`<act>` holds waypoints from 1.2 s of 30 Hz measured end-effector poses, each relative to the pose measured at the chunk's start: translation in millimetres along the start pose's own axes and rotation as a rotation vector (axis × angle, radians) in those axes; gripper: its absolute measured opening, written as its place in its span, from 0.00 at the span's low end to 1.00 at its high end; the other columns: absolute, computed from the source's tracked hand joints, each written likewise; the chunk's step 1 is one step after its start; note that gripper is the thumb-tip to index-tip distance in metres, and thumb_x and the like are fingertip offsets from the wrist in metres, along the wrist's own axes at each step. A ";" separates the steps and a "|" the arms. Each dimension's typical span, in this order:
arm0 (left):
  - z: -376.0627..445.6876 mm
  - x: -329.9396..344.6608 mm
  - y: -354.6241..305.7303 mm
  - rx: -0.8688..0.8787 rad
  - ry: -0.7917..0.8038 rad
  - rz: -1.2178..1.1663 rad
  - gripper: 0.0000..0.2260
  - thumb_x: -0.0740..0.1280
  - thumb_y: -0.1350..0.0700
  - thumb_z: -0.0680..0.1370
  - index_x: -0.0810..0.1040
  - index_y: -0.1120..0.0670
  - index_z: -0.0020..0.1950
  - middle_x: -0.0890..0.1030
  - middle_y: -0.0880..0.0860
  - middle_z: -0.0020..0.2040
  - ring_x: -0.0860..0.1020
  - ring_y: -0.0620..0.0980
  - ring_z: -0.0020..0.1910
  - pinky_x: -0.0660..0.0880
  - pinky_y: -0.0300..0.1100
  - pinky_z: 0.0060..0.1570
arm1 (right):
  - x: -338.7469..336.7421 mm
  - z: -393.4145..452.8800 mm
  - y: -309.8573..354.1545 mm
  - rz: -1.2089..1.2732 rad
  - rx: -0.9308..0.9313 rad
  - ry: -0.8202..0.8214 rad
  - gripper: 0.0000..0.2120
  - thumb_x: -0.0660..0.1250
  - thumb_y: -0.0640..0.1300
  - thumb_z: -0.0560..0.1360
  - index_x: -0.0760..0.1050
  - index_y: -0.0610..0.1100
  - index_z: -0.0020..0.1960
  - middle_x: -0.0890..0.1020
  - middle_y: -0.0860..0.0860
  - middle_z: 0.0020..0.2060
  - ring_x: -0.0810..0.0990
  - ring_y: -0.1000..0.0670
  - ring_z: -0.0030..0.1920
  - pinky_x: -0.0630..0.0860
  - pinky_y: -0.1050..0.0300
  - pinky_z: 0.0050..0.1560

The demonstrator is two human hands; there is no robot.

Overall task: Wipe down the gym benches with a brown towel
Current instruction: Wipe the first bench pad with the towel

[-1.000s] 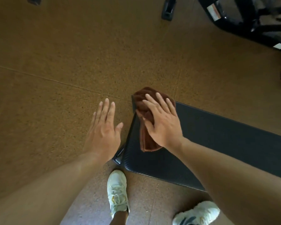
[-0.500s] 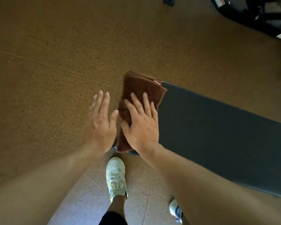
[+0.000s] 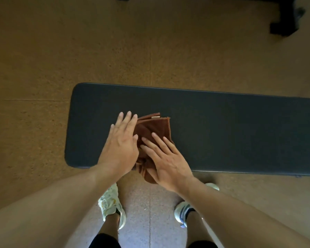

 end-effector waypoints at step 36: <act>-76.1 22.4 69.3 -0.297 -0.254 0.008 0.38 0.62 0.45 0.84 0.40 0.51 0.84 0.37 0.50 0.84 0.38 0.49 0.83 0.45 0.50 0.80 | -34.0 89.6 17.9 0.306 0.395 -0.113 0.32 0.57 0.60 0.83 0.54 0.57 0.84 0.50 0.57 0.85 0.38 0.48 0.84 0.37 0.43 0.83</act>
Point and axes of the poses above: each hand's wrist, its own z-axis towards the middle knuckle, its own x-axis out of the palm, y = z × x, the point moved 8 cm from there along z, towards the middle knuckle
